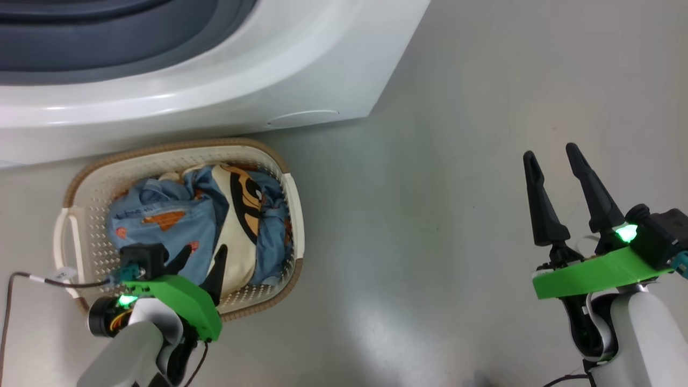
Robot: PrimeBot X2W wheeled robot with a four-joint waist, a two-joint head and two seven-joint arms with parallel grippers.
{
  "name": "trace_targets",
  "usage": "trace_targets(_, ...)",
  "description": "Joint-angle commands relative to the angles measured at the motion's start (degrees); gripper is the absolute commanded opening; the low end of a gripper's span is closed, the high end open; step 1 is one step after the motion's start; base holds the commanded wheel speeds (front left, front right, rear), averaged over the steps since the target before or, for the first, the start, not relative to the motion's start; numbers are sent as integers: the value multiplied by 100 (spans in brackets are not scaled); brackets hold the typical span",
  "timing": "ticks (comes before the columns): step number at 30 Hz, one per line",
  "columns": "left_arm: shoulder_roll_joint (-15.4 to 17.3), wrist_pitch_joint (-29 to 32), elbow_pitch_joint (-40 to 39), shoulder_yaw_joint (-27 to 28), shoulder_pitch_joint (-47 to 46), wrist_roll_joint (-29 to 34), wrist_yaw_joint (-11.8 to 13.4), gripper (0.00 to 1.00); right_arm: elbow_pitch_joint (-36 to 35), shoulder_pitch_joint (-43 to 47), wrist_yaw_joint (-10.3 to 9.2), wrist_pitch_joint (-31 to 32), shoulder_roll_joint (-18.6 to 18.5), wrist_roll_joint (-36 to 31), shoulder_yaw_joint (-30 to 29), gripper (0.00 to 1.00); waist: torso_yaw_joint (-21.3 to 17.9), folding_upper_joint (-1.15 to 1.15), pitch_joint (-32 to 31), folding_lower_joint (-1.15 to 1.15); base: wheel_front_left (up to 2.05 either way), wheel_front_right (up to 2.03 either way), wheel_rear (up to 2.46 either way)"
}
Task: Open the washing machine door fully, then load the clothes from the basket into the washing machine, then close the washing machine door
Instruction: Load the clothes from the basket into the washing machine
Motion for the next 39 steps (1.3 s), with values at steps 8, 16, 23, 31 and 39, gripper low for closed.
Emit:
trace_targets(8,383,-36,202,-781,-554,-665,-14,100,-236,-233,48,-68,49,-84,114,100,-195,0,513,0,0,0,0)
trace_targets(16,556,106,384,-1514,-1003,-1211,-14,100,-296,-418,48,-68,106,-117,125,100,-318,0,876,0,0,0,0)
trace_targets(23,676,180,557,-1974,-1286,-1618,-14,100,-340,-479,48,-68,128,-135,171,100,-408,0,1090,0,0,0,0)
trace_targets(31,799,179,660,-2368,-1568,-1998,-14,100,-375,-551,48,-68,139,-145,257,100,-481,0,1240,0,0,0,0)
trace_targets(39,943,260,505,-2741,-1688,-2405,-14,100,-394,-596,48,-68,152,-150,370,100,-585,0,1320,0,0,0,0)
